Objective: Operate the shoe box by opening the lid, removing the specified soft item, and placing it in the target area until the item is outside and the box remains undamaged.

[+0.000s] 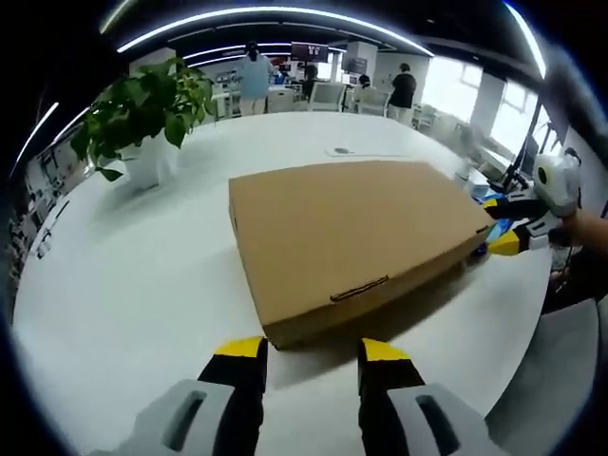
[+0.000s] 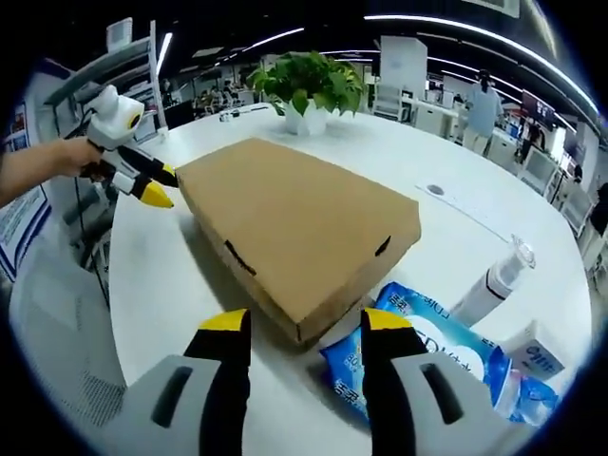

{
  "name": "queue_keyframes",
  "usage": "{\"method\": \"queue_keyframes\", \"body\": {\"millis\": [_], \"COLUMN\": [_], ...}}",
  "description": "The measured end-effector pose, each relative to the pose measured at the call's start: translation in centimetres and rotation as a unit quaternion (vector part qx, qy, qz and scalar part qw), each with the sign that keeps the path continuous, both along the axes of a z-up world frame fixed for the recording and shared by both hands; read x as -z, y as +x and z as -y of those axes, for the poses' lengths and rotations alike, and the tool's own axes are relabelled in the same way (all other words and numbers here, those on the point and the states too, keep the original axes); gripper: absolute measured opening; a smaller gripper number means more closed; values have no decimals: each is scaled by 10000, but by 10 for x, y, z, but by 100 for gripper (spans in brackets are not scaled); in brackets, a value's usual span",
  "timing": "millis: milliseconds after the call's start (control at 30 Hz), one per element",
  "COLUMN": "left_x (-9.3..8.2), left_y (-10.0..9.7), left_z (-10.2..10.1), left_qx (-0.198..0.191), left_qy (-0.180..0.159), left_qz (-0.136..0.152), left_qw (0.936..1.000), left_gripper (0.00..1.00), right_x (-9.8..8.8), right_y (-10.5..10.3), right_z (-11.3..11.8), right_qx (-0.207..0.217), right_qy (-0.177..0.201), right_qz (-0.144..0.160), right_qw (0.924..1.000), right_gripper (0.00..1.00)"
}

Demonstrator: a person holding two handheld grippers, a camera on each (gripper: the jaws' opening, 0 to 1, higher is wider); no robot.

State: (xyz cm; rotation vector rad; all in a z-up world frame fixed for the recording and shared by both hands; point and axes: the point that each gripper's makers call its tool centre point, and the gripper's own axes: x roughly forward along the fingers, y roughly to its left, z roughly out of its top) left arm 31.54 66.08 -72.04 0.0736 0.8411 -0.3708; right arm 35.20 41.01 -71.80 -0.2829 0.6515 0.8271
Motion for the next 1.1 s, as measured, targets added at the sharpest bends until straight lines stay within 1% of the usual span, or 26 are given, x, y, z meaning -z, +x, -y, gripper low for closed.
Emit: {"method": "queue_keyframes", "body": {"millis": [167,267,300,333,467,567,633,767,900,1000,1067,1100], "left_x": [-8,-21,-22,-29,-44,-54,-60,-66,-69,-72,-74,-74], "left_y": [-11,-17,-18,-20,-26,-30,-34,-42,-51,-57,-62,-65], "left_z": [5,11,12,14,24,31,35,44,52,57,61,62], "left_qx": [17,-46,-50,-76,-18,7,13,91,316,392,414,390], "left_qy": [12,-86,-92,-100,-87,-84,-101,-102,5,15,-38,-100], "left_qz": [128,292,311,397,605,781,878,1023,1128,1215,1302,1297], "left_qw": [9999,9995,9995,9991,9981,9969,9961,9947,9931,9918,9906,9907], "left_gripper": [43,46,48,49,54,59,62,66,71,76,77,78], "right_x": [-11,-20,-21,-25,-36,-39,-41,-45,-53,-55,-55,-54], "right_y": [-13,-20,-21,-24,-30,-34,-40,-51,-64,-71,-78,-81], "right_z": [14,29,31,40,66,84,100,120,132,138,143,147], "right_qx": [144,311,330,429,711,863,969,1071,1229,1280,1328,1375], "right_qy": [102,212,217,229,329,252,165,73,251,256,257,244], "right_qz": [83,139,149,192,295,394,460,534,558,610,619,616], "right_qw": [9998,9992,9991,9986,9965,9952,9941,9928,9905,9896,9889,9883], "right_gripper": [45,46,47,48,52,56,58,62,67,72,76,78]}}
